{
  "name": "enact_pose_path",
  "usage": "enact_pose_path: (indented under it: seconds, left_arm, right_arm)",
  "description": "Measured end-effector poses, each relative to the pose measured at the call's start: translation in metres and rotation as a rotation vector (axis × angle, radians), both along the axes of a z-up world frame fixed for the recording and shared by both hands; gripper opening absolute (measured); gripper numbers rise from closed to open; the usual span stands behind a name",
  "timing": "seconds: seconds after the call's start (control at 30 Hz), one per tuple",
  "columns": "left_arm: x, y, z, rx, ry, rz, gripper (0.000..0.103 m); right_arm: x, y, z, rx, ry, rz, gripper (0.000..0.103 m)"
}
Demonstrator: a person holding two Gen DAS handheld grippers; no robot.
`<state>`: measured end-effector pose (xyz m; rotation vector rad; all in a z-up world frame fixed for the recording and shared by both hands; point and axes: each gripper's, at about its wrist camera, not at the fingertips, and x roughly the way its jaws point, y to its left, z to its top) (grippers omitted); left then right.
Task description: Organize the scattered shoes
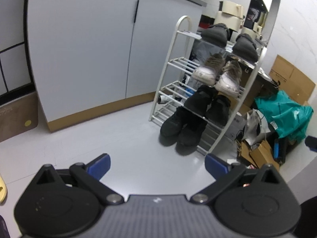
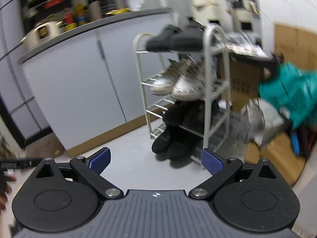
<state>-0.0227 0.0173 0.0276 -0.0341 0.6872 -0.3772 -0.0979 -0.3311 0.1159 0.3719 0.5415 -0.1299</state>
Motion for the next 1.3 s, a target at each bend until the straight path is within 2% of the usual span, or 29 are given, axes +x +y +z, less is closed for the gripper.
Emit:
enact_pose_path:
  seconds: [0.17,0.4,0.5,0.57,0.63,0.87,1.13,1.3]
  left_arm:
    - [-0.009,-0.008,0.001,0.005,-0.012,-0.013,0.103]
    - [-0.004,-0.013,-0.004,0.019,-0.008,0.007,0.103]
    - [-0.002,-0.014,-0.005,0.032,-0.027,0.029,0.103]
    - [-0.001,-0.018,-0.008,0.09,-0.072,0.043,0.103]
    - [-0.001,-0.021,-0.01,0.14,-0.101,0.047,0.103]
    - [0.003,-0.03,-0.015,0.113,-0.06,0.037,0.103]
    - [-0.001,-0.044,-0.018,0.132,-0.065,-0.002,0.103]
    - [-0.001,-0.049,-0.022,0.138,-0.051,-0.018,0.103]
  right_arm:
    - [-0.003,-0.005,-0.004,0.026,-0.056,-0.025,0.1]
    - [0.003,0.007,-0.011,0.012,-0.154,-0.087,0.1]
    - [0.024,0.02,-0.023,0.001,-0.101,-0.083,0.1]
    - [0.038,0.026,-0.032,0.01,-0.011,-0.075,0.1]
    - [0.039,0.03,-0.033,-0.009,-0.007,-0.069,0.1]
    - [0.041,0.045,-0.037,-0.079,0.009,-0.048,0.1]
    - [0.048,0.064,-0.035,-0.158,0.039,-0.022,0.1]
    - [0.049,0.068,-0.038,-0.163,0.066,-0.031,0.1]
